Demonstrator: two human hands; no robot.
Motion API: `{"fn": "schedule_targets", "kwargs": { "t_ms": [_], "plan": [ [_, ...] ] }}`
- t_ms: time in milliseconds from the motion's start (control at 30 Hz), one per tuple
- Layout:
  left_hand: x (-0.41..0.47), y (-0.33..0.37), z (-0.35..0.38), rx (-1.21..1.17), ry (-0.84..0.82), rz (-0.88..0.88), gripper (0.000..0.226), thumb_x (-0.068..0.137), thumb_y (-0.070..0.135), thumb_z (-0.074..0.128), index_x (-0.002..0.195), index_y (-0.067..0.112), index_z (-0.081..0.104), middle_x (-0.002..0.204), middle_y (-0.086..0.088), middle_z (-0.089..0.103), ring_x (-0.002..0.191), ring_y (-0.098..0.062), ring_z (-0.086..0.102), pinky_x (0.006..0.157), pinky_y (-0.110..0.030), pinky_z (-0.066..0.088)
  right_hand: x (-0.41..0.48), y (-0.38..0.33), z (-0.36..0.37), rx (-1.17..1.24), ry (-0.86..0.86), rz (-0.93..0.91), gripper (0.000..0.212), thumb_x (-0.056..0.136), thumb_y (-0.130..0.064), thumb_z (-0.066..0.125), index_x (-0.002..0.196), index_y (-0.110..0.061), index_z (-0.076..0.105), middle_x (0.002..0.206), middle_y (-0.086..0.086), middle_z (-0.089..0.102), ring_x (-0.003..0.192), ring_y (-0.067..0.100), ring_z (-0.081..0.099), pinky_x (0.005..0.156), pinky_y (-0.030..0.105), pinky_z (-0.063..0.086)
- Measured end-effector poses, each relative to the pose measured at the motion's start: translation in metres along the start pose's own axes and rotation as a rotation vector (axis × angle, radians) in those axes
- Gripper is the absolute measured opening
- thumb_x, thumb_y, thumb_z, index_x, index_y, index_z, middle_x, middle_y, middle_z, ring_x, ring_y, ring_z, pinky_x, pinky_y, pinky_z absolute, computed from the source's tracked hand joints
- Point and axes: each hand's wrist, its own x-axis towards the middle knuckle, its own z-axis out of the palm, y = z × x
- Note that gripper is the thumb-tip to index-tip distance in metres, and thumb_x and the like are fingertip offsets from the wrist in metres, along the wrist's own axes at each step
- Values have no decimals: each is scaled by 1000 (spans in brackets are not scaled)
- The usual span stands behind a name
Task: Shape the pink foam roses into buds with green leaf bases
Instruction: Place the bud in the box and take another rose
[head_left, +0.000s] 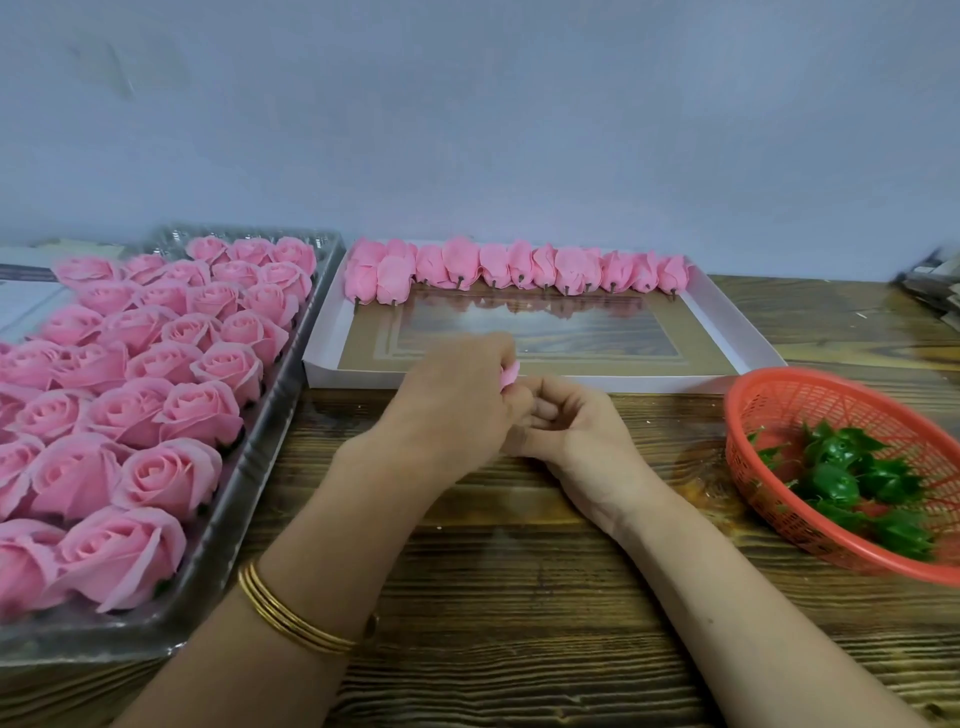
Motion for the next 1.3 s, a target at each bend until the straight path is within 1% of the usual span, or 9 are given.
{"fn": "schedule_targets", "kwargs": {
  "t_ms": [200, 367, 500, 600, 733, 933, 1133, 1233, 1300],
  "plan": [
    [14, 12, -11, 155, -69, 11, 30, 91, 22, 55, 69, 21, 34, 70, 7, 42, 62, -7, 36, 51, -24, 23, 0, -1, 1, 168, 27, -22, 21, 63, 6, 69, 80, -7, 69, 81, 17, 59, 92, 34, 48, 102, 54, 40],
    [28, 18, -36, 195, -32, 59, 25, 90, 24, 57, 71, 22, 40, 70, 7, 44, 63, -9, 39, 51, -18, 27, 1, -2, -5, 124, 3, 27, 33, 63, -2, 72, 96, -2, 67, 72, 7, 71, 66, 12, 65, 74, 24, 53],
    [45, 13, -81, 227, 106, 64, 9, 88, 22, 59, 88, 13, 58, 75, 6, 49, 68, -14, 45, 56, -32, 26, 1, -4, -8, 33, -18, 57, 23, 78, 7, 67, 100, 1, 68, 79, 17, 69, 66, 14, 64, 74, 25, 54],
    [62, 0, -119, 286, 213, 27, 13, 89, 20, 57, 96, 10, 62, 87, -5, 57, 77, -25, 49, 59, -31, 24, 1, -3, -9, 4, -16, 57, 19, 83, 9, 63, 99, 1, 69, 81, 23, 65, 69, 14, 66, 75, 26, 53],
    [82, -40, -158, 268, 308, -104, 13, 90, 19, 56, 97, 9, 61, 94, -14, 61, 74, -33, 61, 72, -37, 49, 2, -2, -8, -41, -24, 58, 18, 83, 7, 64, 97, -2, 70, 78, 17, 69, 73, 15, 66, 77, 26, 53],
    [103, -128, -185, 304, 309, -343, 10, 92, 13, 56, 92, 4, 60, 86, -24, 64, 67, -33, 62, 73, -36, 50, 2, -3, -4, -41, -10, 66, 21, 71, -7, 70, 92, -7, 71, 75, 10, 71, 75, 18, 65, 72, 22, 52],
    [114, -206, -209, 287, 410, -462, 11, 90, 11, 60, 83, 3, 59, 70, -17, 59, 60, -24, 63, 74, -41, 54, 2, -2, -5, -61, -13, 52, 16, 81, 4, 67, 93, -5, 71, 72, 9, 70, 78, 19, 66, 72, 22, 52],
    [121, -230, -222, 278, 449, -485, 12, 89, 10, 61, 79, 3, 59, 66, -15, 58, 49, -13, 60, 56, -24, 52, 2, -2, -6, -74, -19, 51, 18, 83, 7, 64, 93, -6, 71, 77, 14, 70, 74, 15, 67, 72, 22, 52],
    [123, -241, -226, 267, 439, -496, 11, 90, 8, 61, 82, 2, 58, 73, -18, 60, 53, -22, 59, 61, -25, 49, 3, -2, -6, -69, -20, 50, 17, 82, 6, 66, 93, -5, 71, 80, 17, 71, 70, 13, 66, 71, 21, 52]
  ]
}}
